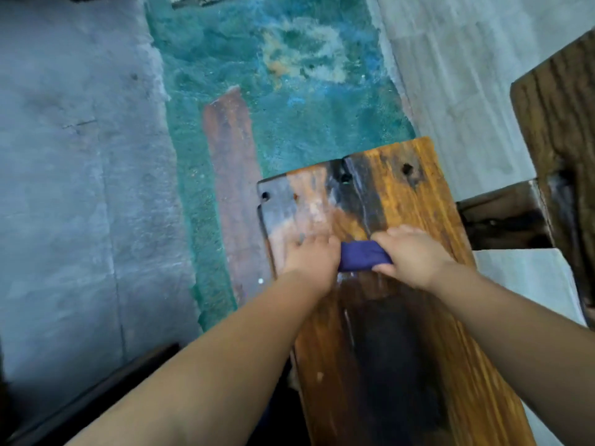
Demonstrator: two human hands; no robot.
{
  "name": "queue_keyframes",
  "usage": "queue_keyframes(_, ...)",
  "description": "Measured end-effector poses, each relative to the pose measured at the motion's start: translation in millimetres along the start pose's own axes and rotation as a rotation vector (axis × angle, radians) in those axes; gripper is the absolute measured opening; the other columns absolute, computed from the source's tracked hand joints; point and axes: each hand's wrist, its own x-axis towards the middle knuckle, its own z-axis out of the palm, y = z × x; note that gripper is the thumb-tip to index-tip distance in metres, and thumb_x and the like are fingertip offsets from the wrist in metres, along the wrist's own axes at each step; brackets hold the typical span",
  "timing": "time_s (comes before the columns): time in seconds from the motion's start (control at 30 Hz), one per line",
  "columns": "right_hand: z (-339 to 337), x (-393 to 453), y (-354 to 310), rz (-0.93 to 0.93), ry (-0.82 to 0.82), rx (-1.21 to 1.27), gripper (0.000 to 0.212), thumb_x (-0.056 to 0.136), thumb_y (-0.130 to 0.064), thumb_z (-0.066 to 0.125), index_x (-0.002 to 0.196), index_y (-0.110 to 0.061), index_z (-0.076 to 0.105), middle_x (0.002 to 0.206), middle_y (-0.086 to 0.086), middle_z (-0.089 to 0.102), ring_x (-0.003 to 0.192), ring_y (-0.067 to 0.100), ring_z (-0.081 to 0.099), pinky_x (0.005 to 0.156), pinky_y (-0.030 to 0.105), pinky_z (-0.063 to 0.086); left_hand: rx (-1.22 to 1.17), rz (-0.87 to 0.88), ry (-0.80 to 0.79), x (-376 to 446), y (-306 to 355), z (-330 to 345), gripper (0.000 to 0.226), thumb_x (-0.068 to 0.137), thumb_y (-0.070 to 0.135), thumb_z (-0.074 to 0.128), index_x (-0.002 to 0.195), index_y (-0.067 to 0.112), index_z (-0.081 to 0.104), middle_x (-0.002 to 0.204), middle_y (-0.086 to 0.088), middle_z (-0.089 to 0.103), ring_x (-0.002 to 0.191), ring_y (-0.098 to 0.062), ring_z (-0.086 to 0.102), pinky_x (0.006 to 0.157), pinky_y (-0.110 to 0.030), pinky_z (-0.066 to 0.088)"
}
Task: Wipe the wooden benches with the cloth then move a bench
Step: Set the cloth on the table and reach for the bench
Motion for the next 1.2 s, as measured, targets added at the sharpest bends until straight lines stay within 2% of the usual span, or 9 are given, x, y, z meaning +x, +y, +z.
queue_keyframes(0.1,-14.0,-17.4,-53.2,-0.074,-0.157,0.257,0.052,0.076,-0.046,0.074,0.116,-0.022,0.053,0.111,0.006,0.060,0.105,0.028,0.058,0.086,0.034,0.045,-0.098,-0.062,-0.152,-67.5,-23.0,-6.3,0.039,0.082,0.033,0.063,0.115,0.017,0.049,0.119,-0.009,0.062,0.109,-0.034,0.062,0.084,-0.042,0.048)
queue_keyframes(0.2,-49.6,-38.2,-102.5,-0.053,-0.130,0.585,0.070,0.067,-0.033,0.087,0.126,-0.023,0.051,0.107,0.004,0.064,0.097,0.022,0.061,0.082,0.030,0.045,-0.228,-0.113,-0.106,-136.0,-55.3,-40.1,0.033,0.079,0.031,0.063,0.108,0.019,0.051,0.113,-0.008,0.063,0.104,-0.034,0.063,0.076,-0.039,0.049)
queue_keyframes(0.3,-102.8,-54.5,-155.8,-0.052,-0.127,0.929,0.067,0.064,-0.010,0.090,0.117,-0.024,0.052,0.103,0.006,0.064,0.087,0.017,0.063,0.078,0.029,0.049,-0.335,-0.156,0.023,-207.6,-88.2,-86.1,0.030,0.079,0.031,0.062,0.105,0.022,0.050,0.110,-0.007,0.063,0.101,-0.033,0.061,0.074,-0.036,0.046)
queue_keyframes(0.4,-160.3,-65.4,-219.4,-0.063,-0.126,1.243,0.057,0.068,0.010,0.079,0.109,-0.022,0.054,0.102,0.013,0.061,0.067,0.009,0.063,0.057,0.024,0.053,-0.549,-0.184,0.192,-277.7,-121.7,-128.5,0.039,0.076,0.023,0.065,0.113,0.019,0.055,0.110,-0.009,0.064,0.104,-0.031,0.059,0.085,-0.037,0.047)
queue_keyframes(0.57,-248.7,-70.9,-340.7,-0.146,-0.214,1.504,0.056,0.063,-0.003,0.071,0.111,-0.028,0.055,0.092,0.000,0.061,0.064,0.006,0.062,0.049,0.023,0.053,-0.977,-0.384,0.544,-403.9,-181.1,-163.3,0.060,0.074,0.012,0.078,0.130,0.011,0.055,0.122,-0.008,0.064,0.111,-0.021,0.060,0.095,-0.028,0.044)
queue_keyframes(0.73,-309.8,-88.5,-453.4,-0.344,-0.335,1.426,0.044,0.068,-0.010,0.070,0.107,-0.026,0.058,0.096,-0.007,0.069,0.082,0.009,0.065,0.062,0.028,0.058,-1.573,-0.529,0.806,-517.9,-213.3,-157.2,0.052,0.077,0.001,0.078,0.120,0.018,0.055,0.100,0.001,0.065,0.071,-0.001,0.061,0.062,-0.016,0.050)
queue_keyframes(0.83,-327.8,-117.1,-520.4,-0.391,-0.426,1.346,0.041,0.070,-0.012,0.070,0.106,-0.025,0.056,0.101,-0.005,0.067,0.088,0.014,0.066,0.072,0.039,0.058,-1.911,-0.578,0.992,-581.0,-218.8,-148.4,0.041,0.080,-0.003,0.073,0.112,0.017,0.057,0.094,-0.002,0.068,0.070,-0.007,0.064,0.059,-0.020,0.051)
queue_keyframes(0.97,-334.8,-153.9,-596.1,-0.425,-0.478,1.274,0.041,0.076,-0.004,0.068,0.109,-0.023,0.055,0.101,-0.005,0.065,0.083,0.010,0.067,0.066,0.032,0.059,-2.228,-0.618,1.186,-646.6,-217.4,-132.2,0.027,0.087,0.004,0.064,0.106,0.019,0.055,0.087,0.004,0.071,0.068,-0.013,0.065,0.059,-0.032,0.053)
queue_keyframes(1.2,-332.5,-152.0,-663.0,-0.457,-0.533,1.141,0.035,0.091,0.005,0.056,0.113,-0.022,0.057,0.107,0.002,0.061,0.082,0.012,0.064,0.064,0.029,0.057,-2.246,-0.933,1.402,-673.2,-229.6,-101.2,0.035,0.086,-0.007,0.063,0.114,0.014,0.054,0.096,-0.006,0.068,0.075,-0.015,0.067,0.069,-0.030,0.057)
